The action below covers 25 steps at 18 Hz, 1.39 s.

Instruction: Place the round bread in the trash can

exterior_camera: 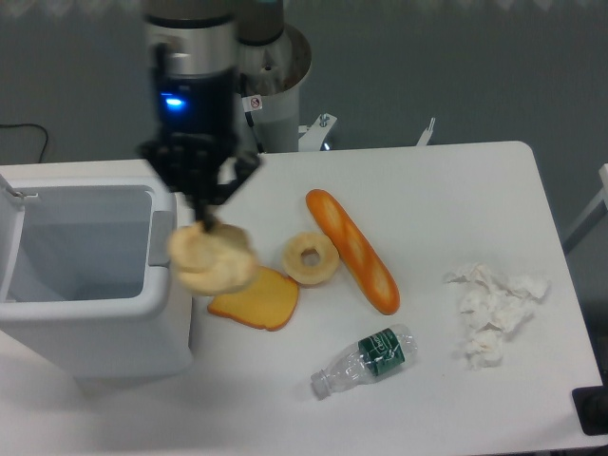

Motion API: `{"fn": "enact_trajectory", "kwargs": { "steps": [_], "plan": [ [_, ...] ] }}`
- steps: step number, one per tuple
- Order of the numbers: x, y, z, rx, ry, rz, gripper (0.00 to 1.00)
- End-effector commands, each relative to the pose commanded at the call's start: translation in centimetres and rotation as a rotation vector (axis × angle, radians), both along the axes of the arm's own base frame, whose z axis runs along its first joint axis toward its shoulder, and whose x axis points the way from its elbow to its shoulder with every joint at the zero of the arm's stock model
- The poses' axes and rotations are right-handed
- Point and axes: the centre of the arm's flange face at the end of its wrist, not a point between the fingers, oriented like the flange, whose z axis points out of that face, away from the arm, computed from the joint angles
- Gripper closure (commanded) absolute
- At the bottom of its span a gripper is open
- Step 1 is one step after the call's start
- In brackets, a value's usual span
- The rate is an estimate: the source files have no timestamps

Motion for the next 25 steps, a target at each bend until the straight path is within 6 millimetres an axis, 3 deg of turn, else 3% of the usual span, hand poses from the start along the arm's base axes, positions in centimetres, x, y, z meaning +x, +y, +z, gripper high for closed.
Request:
{"fn": "enact_trajectory", "kwargs": {
  "steps": [1,5,7,12,13,17,19,22,25],
  "plan": [
    [0.6,0.1,-0.2,-0.002,-0.005,-0.005,0.95],
    [2.7,-0.6,-0.6,-0.008,-0.006,-0.041,0.43],
    [3.6,-1.4,0.0,-0.004,-0.001,-0.056,0.00],
    [3.9,-2.4,0.8,-0.001,0.041,-0.097,0.00],
    [3.0,-2.4,0.8,-0.010,0.065,-0.099,0.00],
    [-7.5,-4.2,-1.6,-0.088,0.119,-0.025,0.00],
    [-10.4,-5.1,-2.0,-0.106,0.137,-0.025,0.00],
    [-16.0,-7.0,-4.1,-0.155,0.133,-0.006,0.00],
    [-22.0,-10.3,-7.9,-0.226,0.112,0.006,0.00]
  ]
}}
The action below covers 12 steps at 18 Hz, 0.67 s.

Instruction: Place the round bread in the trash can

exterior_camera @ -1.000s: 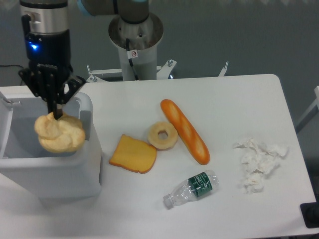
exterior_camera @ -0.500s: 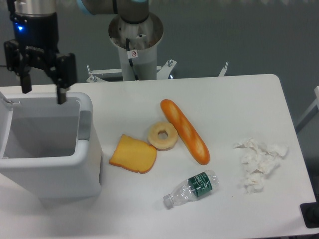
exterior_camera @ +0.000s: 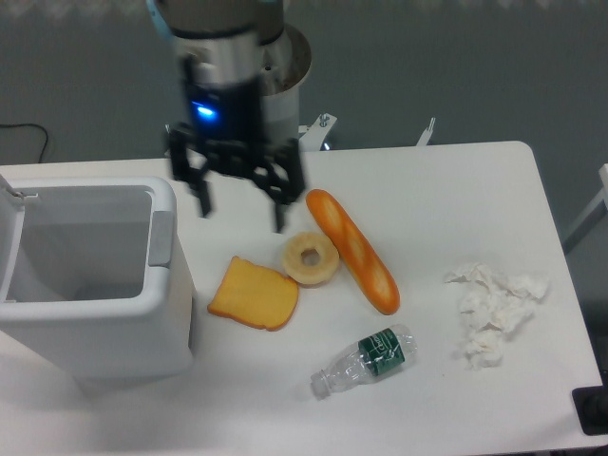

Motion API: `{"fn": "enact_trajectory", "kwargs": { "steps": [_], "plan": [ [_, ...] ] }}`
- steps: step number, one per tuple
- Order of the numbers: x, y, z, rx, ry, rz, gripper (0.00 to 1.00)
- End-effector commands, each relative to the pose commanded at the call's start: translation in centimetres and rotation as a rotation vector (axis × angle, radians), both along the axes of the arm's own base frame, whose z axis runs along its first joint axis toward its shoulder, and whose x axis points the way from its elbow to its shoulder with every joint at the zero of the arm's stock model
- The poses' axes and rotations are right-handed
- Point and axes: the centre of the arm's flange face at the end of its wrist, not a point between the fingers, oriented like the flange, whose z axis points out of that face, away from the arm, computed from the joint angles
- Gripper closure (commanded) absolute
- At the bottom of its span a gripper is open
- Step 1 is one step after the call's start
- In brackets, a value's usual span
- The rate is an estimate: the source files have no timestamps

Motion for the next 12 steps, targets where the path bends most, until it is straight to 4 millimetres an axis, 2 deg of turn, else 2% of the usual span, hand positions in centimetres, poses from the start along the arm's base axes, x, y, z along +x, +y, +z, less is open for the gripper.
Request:
{"fn": "enact_trajectory", "kwargs": {
  "steps": [2,7,10,12],
  "plan": [
    [-3.7,-2.2,-2.4,-0.051,-0.006,-0.026,0.00],
    [-11.7,-7.1,-8.6,-0.162,-0.047,-0.076,0.00],
    [-14.4,-8.5,-11.1,-0.233,-0.051,-0.113,0.00],
    [-14.8,-8.6,-11.8,-0.250,-0.055,-0.122,0.00]
  ]
}}
